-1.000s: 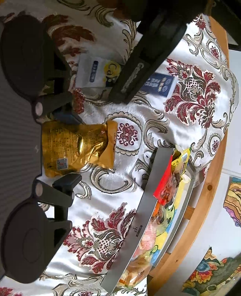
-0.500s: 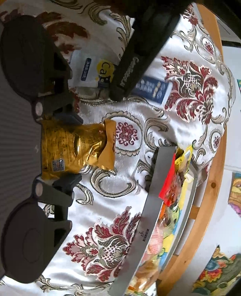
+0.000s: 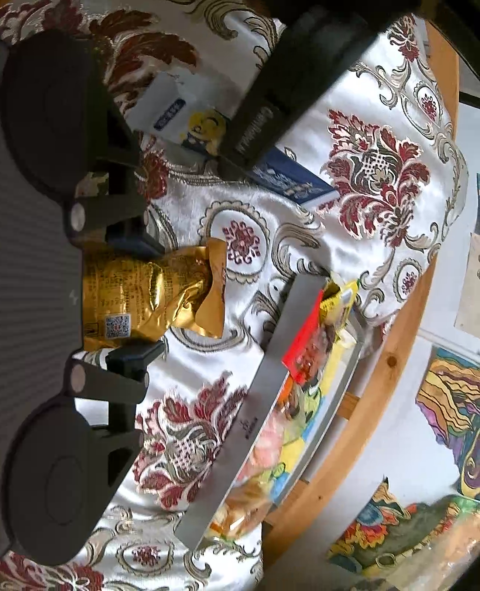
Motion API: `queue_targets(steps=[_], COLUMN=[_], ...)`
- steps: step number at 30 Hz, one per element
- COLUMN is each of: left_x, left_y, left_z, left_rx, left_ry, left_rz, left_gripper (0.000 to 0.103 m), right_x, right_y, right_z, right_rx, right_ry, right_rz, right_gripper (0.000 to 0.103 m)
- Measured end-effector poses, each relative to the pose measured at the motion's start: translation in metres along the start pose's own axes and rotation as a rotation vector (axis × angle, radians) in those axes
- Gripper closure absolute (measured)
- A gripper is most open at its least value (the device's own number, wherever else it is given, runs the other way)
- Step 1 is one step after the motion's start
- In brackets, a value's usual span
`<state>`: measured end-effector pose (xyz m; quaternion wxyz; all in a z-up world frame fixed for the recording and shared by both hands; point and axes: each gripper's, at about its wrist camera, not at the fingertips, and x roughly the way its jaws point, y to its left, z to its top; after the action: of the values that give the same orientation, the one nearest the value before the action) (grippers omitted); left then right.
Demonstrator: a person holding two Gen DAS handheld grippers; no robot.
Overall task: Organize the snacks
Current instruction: 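Lift and carry the blue sachet and gold foil pack over the metal tray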
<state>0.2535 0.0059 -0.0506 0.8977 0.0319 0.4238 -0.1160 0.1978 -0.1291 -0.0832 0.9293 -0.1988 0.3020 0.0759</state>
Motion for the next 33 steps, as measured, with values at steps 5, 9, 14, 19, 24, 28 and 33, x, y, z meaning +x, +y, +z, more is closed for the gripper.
queue_targets(steps=[5, 9, 14, 19, 24, 28, 33], left_x=[-0.013, -0.021, -0.026, -0.042, -0.053, -0.064, -0.071], left_y=[0.01, 0.027, 0.032, 0.027, 0.02, 0.016, 0.008], left_z=[-0.007, -0.014, -0.019, -0.021, -0.018, -0.01, 0.016], left_rx=[-0.117, -0.265, -0.333, -0.33, -0.301, -0.293, -0.298], left_ry=[0.046, 0.066, 0.059, -0.01, -0.093, -0.176, -0.24], left_rz=[-0.059, -0.123, -0.145, -0.185, -0.184, -0.176, -0.184], left_gripper=[0.084, 0.086, 0.088, 0.09, 0.091, 0.091, 0.091], right_x=[-0.007, -0.014, -0.025, -0.036, -0.049, -0.058, -0.063], right_y=[-0.005, -0.006, -0.006, -0.011, -0.021, -0.034, -0.06], right_z=[-0.001, -0.001, -0.001, 0.001, 0.008, 0.018, 0.034], right_rx=[0.008, 0.01, 0.02, 0.037, 0.038, 0.004, -0.036], right_ry=[-0.012, -0.021, -0.019, -0.041, -0.076, -0.103, -0.144], right_rz=[-0.015, -0.019, -0.009, -0.013, -0.025, -0.029, -0.027], right_gripper=[0.05, 0.05, 0.05, 0.05, 0.05, 0.05, 0.05])
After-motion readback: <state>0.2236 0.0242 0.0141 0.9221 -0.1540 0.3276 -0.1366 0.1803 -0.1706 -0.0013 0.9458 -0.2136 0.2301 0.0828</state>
